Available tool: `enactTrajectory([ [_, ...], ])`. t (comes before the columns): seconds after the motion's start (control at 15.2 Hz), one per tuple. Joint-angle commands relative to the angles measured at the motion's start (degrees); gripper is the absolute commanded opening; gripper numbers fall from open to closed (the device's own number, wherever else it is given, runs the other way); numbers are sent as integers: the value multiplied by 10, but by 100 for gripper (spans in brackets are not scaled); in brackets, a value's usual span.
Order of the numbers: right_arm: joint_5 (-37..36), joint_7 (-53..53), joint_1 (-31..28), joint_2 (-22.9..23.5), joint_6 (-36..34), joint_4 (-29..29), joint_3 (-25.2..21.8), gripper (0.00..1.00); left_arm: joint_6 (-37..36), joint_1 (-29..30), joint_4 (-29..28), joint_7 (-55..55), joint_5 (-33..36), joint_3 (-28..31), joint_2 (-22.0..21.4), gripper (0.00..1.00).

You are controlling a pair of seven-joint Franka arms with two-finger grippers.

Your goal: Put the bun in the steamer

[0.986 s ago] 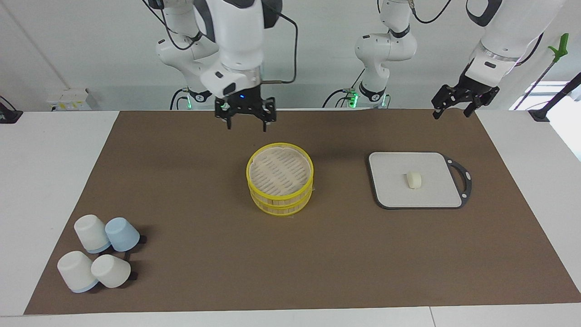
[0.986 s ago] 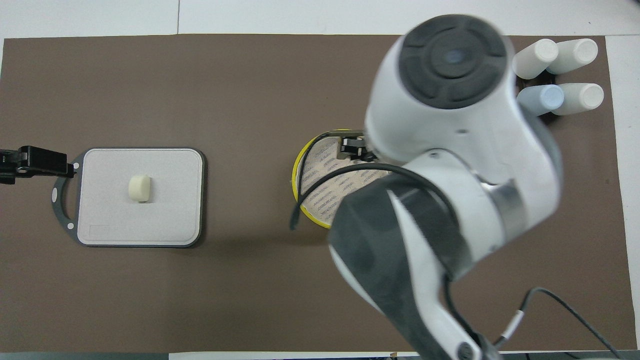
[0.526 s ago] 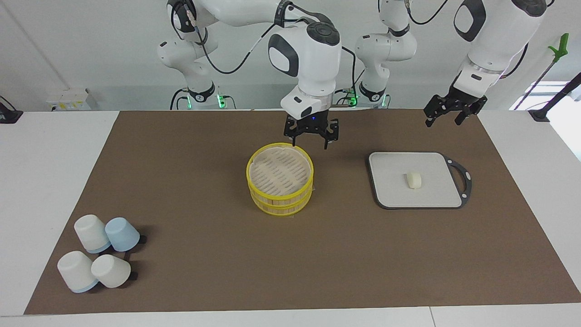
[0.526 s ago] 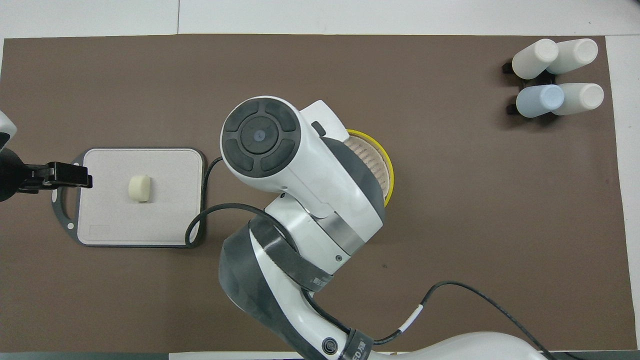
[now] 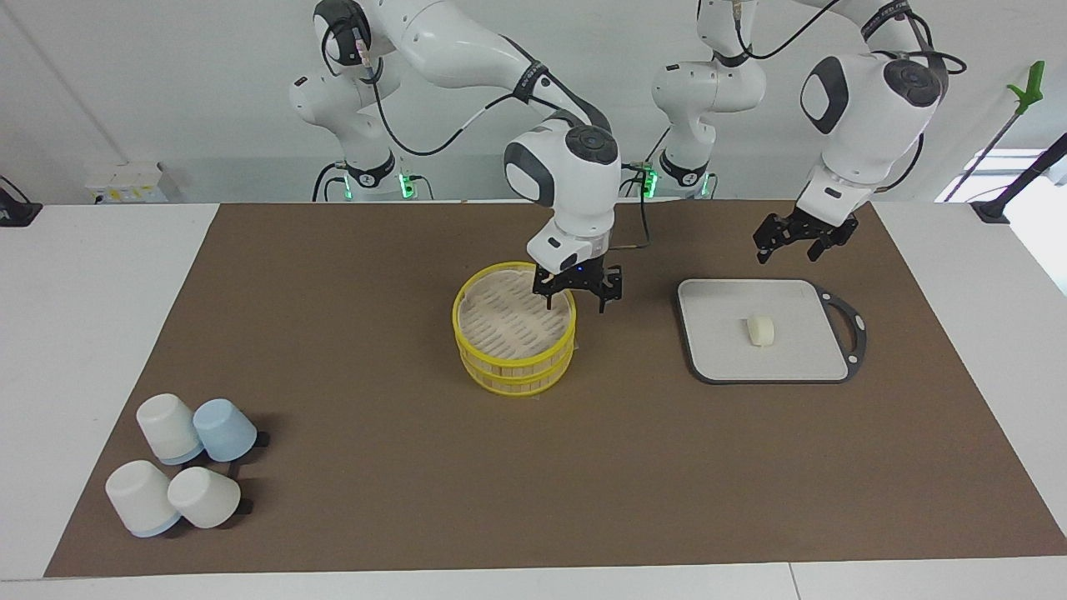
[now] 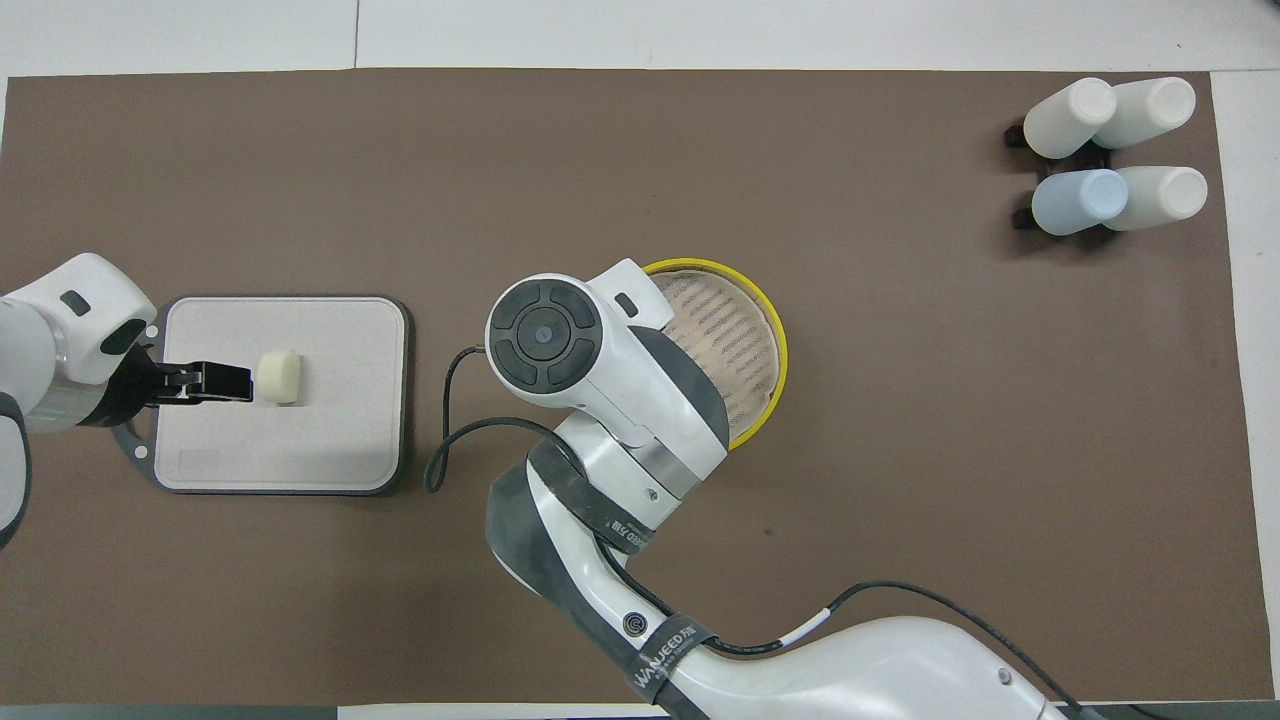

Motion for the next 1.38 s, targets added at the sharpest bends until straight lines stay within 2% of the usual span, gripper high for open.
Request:
enactTrajectory([
  [0.0,1,1,5,-41,27,-60,1,100,79,-7,-63,10,4,4,9,100],
  [0.07,1,3,9,-42,26,-60,2,99,111,-4,-73,18,4,4,17,100],
  [0.26,1,3,10,-48,31,-75,2,78,162,2,-78,46,4,5,66,100],
  [0.46,1,1,9,-48,38,-79,2,60,224,2,-93,44,4,5,95,100],
  [0.79,1,-1,6,-49,55,-88,2,49,281,14,-98,55,4,5,124,100],
  [1.05,1,-2,3,-46,77,-94,2,49,315,14,-100,54,4,5,141,98],
  [1.18,0,-3,3,-44,83,-94,2,48,314,14,-100,55,4,5,142,87],
  [1.25,-3,-8,3,-43,82,-94,1,46,313,12,-100,55,4,5,142,74],
  [1.31,-4,-12,2,-43,80,-94,1,41,312,12,-99,55,4,5,142,57],
])
